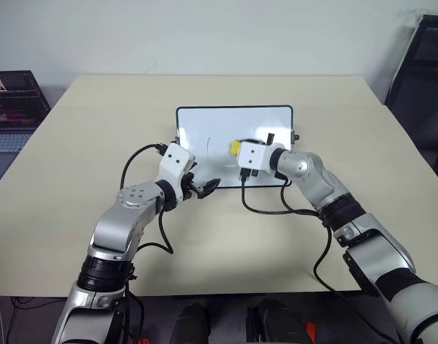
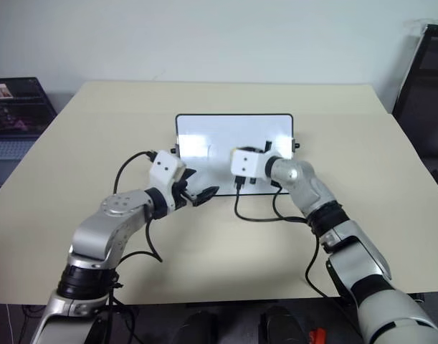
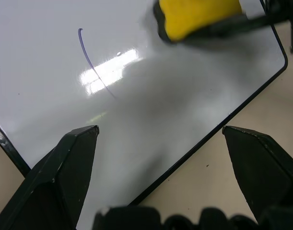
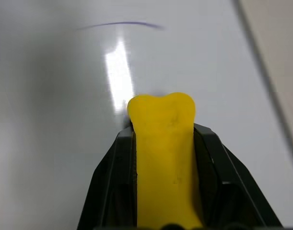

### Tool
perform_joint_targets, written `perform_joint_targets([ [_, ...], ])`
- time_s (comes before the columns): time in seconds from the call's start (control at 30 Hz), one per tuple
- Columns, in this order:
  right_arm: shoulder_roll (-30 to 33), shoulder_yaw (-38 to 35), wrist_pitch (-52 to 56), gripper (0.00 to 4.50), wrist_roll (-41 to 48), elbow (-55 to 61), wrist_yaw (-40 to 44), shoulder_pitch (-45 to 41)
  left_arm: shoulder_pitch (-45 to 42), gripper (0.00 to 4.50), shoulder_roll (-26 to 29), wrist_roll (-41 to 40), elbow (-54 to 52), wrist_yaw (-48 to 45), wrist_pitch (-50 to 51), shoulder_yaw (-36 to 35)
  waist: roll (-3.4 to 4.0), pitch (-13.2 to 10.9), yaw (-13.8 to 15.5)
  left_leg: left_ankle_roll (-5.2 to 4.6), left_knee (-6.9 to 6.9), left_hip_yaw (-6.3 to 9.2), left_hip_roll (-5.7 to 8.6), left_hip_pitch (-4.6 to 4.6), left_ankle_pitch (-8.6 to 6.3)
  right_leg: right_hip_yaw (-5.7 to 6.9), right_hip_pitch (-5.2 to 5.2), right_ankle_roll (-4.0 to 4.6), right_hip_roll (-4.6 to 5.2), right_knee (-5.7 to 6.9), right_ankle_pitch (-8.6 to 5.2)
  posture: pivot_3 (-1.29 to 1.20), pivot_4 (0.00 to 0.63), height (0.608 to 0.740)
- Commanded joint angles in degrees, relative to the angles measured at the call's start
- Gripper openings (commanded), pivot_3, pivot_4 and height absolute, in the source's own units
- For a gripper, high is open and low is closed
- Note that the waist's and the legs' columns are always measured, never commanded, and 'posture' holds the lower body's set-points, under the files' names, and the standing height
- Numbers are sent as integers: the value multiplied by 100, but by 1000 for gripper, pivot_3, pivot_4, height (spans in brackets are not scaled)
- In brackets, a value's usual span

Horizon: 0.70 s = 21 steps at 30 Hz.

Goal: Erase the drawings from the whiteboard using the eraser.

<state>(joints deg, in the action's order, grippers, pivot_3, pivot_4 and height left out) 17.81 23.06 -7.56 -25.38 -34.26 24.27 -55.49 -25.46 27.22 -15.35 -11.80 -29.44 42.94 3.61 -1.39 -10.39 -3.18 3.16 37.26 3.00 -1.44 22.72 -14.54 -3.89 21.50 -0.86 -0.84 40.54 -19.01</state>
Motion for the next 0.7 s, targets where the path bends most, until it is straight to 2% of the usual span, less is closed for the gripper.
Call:
perform_joint_targets([
  [0.03,-82,-229,-62,1192,44,32,-343,-164,-35,4500,-16,-33,-286,2,1,-43,0,0,1,1,-3,0,-1,2,0,0,1,0,0,-4,0,0,150,740],
  [0.13,-89,-175,-2,1192,105,69,-38,-89,-26,4500,-15,-40,-316,3,28,-52,0,0,3,11,-14,-2,-2,10,6,1,5,0,0,-23,0,0,150,740],
  [0.3,46,206,161,1192,185,529,1246,339,-22,4500,-10,-40,-331,1,44,-59,0,0,1,15,-26,-4,-3,17,7,1,5,1,0,-51,0,0,150,740],
  [0.37,95,282,270,1192,159,710,1502,450,-26,4500,-8,-38,-326,-3,44,-57,0,0,5,13,-26,-1,-4,17,6,4,3,1,1,-52,0,0,150,740],
  [0.47,71,190,294,1192,129,821,1364,456,-44,4500,-13,-32,-305,-1,39,-57,0,0,5,0,-22,0,-3,14,-1,5,1,1,1,-47,1,0,150,740],
  [0.6,-58,-281,334,1192,290,885,647,265,-52,4500,-15,-23,-297,6,30,-56,0,0,9,0,-18,4,-3,13,0,8,0,1,1,-42,1,0,150,740],
  [0.7,-147,-666,854,1192,752,1314,798,387,-39,4500,-9,-25,-317,22,38,-81,0,0,10,11,-21,4,-3,15,5,9,1,1,1,-46,1,0,150,740],
])
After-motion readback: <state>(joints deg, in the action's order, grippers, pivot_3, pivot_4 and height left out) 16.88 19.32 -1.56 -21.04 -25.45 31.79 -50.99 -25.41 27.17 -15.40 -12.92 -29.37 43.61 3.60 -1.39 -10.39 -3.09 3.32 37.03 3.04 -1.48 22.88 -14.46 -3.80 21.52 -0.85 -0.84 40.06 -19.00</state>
